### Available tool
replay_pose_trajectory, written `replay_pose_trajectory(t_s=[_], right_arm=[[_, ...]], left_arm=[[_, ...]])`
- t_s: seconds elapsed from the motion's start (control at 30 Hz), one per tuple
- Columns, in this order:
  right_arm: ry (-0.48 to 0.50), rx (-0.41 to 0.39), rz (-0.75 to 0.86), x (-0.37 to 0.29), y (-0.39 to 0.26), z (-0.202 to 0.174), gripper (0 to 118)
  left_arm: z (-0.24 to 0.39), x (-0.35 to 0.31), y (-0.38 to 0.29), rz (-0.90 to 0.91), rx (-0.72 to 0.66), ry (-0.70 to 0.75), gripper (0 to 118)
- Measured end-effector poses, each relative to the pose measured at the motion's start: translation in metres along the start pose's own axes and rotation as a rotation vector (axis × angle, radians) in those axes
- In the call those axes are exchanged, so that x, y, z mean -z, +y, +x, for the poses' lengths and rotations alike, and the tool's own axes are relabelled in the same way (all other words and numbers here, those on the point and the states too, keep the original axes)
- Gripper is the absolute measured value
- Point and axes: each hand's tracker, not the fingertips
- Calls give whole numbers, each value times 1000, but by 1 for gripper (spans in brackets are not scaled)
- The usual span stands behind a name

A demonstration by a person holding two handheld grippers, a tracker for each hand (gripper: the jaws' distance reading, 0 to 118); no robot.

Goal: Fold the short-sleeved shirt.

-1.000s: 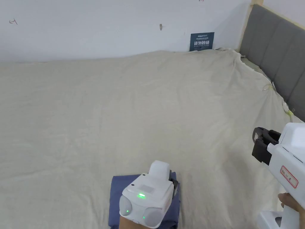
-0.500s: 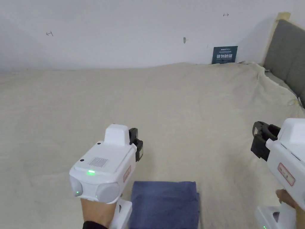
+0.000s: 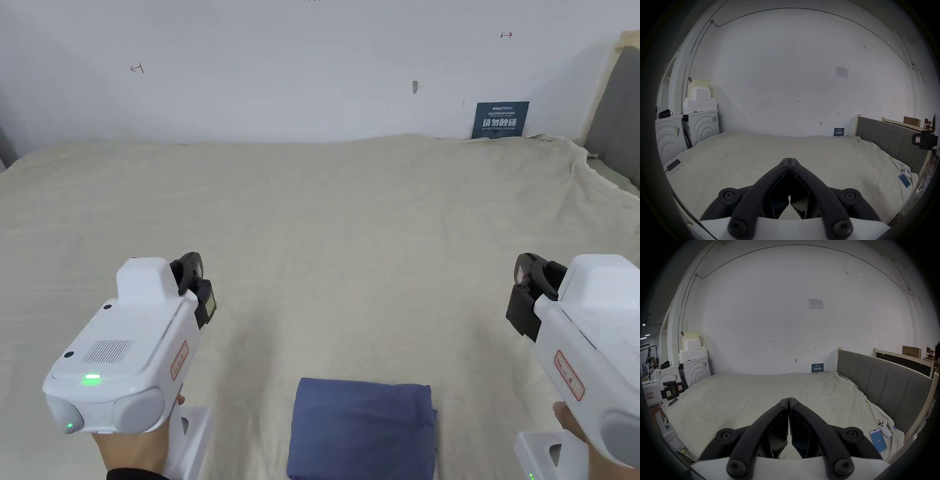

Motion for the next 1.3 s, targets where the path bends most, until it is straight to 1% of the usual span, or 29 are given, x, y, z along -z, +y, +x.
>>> replay_pose_trajectory(t_s=[0.17,0.33,0.5,0.63,0.73,0.87,1.0,1.1,1.13,1.2,1.27,1.3], right_arm=[[8,1,-1,6,-4,-3,0],[29,8,-27,17,-21,-17,0],[108,79,-169,44,-70,-33,0],[117,48,-252,60,-116,-53,0],[137,58,-319,69,-146,-63,0],[118,-17,-366,76,-182,-77,0],[100,-23,-456,82,-215,-81,0],[82,-9,-544,87,-240,-79,0],[88,8,-564,88,-248,-77,0],[90,28,-537,85,-253,-76,0],[87,7,-536,86,-248,-78,0],[87,-20,-543,86,-247,-81,0]], left_arm=[[-3,1,1,5,-5,4,0],[-3,4,-4,-27,-22,-4,0],[-8,4,-15,-75,-56,-31,0],[-10,0,-26,-105,-52,-33,0],[-11,0,-37,-136,-49,-38,0],[-11,0,-51,-168,-46,-42,0],[-9,2,-66,-209,-58,-55,0],[-4,4,-76,-241,-60,-72,0],[-2,5,-80,-256,-62,-78,0],[2,8,-87,-287,-67,-97,0],[6,13,-95,-355,-90,-136,0],[8,17,-100,-394,-107,-159,2]])
